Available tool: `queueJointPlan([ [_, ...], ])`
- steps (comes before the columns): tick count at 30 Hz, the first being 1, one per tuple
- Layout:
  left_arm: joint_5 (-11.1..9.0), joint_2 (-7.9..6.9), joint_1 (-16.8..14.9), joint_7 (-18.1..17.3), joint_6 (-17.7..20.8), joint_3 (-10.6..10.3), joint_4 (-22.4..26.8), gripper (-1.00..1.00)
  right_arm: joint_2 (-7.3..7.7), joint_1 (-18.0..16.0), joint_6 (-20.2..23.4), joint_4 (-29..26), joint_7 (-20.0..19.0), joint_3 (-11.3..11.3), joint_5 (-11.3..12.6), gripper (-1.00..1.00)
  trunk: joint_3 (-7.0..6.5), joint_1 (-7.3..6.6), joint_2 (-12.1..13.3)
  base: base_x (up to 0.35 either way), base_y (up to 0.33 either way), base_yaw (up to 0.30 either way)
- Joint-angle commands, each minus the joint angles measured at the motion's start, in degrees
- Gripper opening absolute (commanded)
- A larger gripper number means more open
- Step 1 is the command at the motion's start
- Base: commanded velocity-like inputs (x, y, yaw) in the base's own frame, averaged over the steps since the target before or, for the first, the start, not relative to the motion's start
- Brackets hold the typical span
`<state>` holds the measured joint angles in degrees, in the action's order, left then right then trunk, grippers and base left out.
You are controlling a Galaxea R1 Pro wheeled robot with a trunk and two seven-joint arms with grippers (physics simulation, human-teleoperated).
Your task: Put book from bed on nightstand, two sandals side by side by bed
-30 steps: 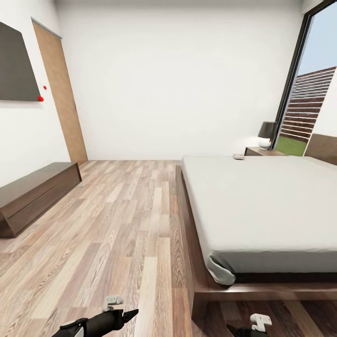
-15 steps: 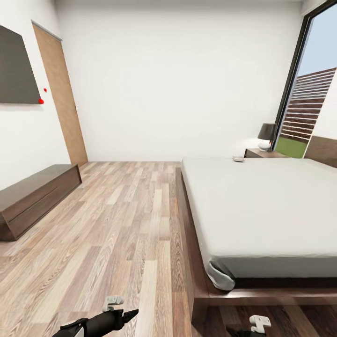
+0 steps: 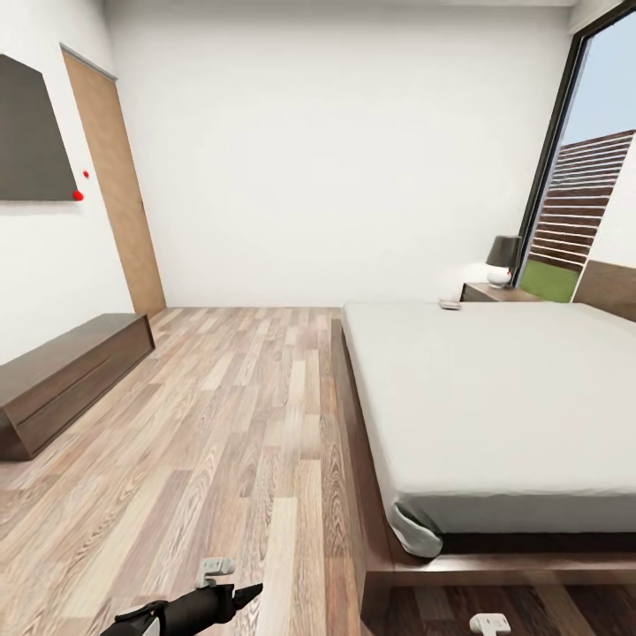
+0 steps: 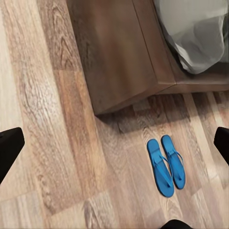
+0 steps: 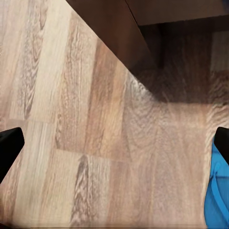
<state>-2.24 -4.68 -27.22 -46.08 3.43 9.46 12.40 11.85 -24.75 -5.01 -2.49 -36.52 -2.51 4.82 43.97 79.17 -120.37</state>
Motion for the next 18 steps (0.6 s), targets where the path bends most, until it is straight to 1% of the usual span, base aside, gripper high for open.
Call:
queueJointPlan([
  [1, -0.22, 0.00, -0.03, -0.24, 0.36, 0.12, -0.01, 1.00, 0.01, -0.04, 0.00, 0.09, -0.29, -0.19, 0.20, 1.00, -0.13, -0.23, 0.39, 0.000, 0.000, 0.000],
  [10, -0.22, 0.02, -0.03, -0.24, -0.19, 0.12, -0.03, 1.00, 0.03, -0.04, 0.00, 0.12, -0.38, -0.28, 0.22, 1.00, -1.74, -2.21, 4.00, 0.000, 0.000, 0.000],
  [18, -0.30, 0.02, -0.03, -0.24, -0.41, 0.12, -0.08, 1.00, 0.02, -0.04, 0.00, 0.08, -0.40, -0.30, 0.24, 1.00, -1.74, -2.21, 4.00, 0.000, 0.000, 0.000],
])
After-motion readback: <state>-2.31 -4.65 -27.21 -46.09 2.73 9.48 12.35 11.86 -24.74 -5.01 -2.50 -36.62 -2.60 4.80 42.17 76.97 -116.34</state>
